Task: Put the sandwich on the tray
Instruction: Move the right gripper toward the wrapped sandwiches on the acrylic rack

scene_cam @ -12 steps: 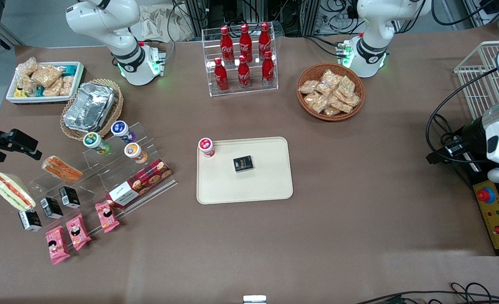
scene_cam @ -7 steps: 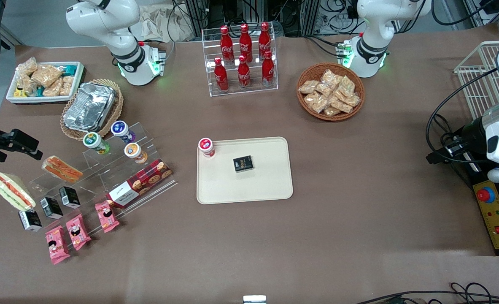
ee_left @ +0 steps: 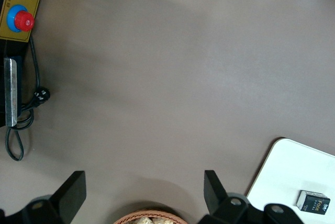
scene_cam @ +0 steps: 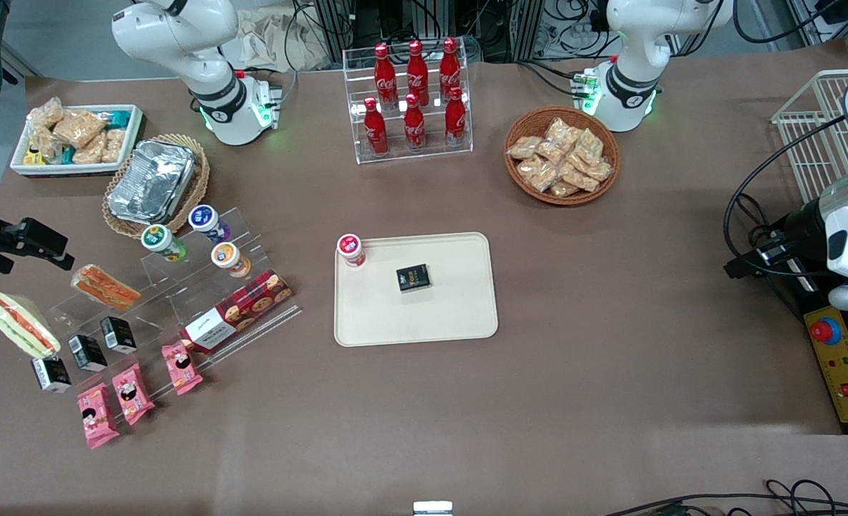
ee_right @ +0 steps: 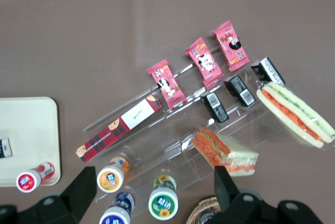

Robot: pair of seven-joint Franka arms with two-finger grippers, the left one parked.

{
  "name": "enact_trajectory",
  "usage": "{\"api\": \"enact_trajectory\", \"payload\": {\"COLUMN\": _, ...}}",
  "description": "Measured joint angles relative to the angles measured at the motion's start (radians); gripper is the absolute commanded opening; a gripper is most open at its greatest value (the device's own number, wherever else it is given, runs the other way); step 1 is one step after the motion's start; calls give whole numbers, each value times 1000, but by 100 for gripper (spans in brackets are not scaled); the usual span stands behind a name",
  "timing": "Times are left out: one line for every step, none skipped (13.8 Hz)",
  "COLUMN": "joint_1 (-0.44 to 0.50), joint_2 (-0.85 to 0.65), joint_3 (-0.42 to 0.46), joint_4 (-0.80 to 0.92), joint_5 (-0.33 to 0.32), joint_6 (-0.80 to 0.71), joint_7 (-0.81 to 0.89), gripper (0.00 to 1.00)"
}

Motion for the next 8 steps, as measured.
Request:
{"api": "enact_trajectory", "payload": {"joint_1": 0, "joint_2": -2, "joint_3": 0, "joint_4": 0, "joint_5": 0, "joint_6": -3, "joint_7": 0, "gripper": 100}}
{"api": "enact_trajectory", "payload": {"joint_1": 0, "joint_2": -4, "joint_3": 0, "joint_4": 1, "joint_5": 0, "joint_6": -5, "joint_7": 0, "gripper": 100}}
{"api": "enact_trajectory", "payload": {"joint_1": 1, "joint_2": -5, "joint_3": 1, "joint_4": 1, "joint_5": 0, "joint_6": -7, "joint_7": 0, "gripper": 100}}
{"api": "enact_trajectory", "payload": {"joint_1": 3, "joint_2": -5, "joint_3": 1, "joint_4": 1, "joint_5": 0, "joint_6": -9, "joint_7": 0, "gripper": 100}}
{"api": "enact_trajectory", "payload": {"joint_1": 4, "joint_2": -5, "joint_3": 2, "joint_4": 1, "joint_5": 0, "joint_6": -12, "joint_7": 0, "gripper": 100}}
{"api": "enact_trajectory", "payload": {"joint_1": 4, "joint_2": -5, "joint_3": 2, "joint_4": 1, "joint_5": 0, "joint_6": -19, "joint_7": 0, "gripper": 100}}
{"api": "enact_trajectory", "payload": {"joint_1": 3, "joint_2": -4, "joint_3": 1, "joint_4": 0, "joint_5": 0, "joint_6": -23, "joint_7": 0, "gripper": 100}}
{"api": "enact_trajectory", "payload": {"joint_1": 3, "joint_2": -3, "joint_3": 0, "joint_4": -1, "joint_5": 0, "joint_6": -26, "joint_7": 0, "gripper": 100}}
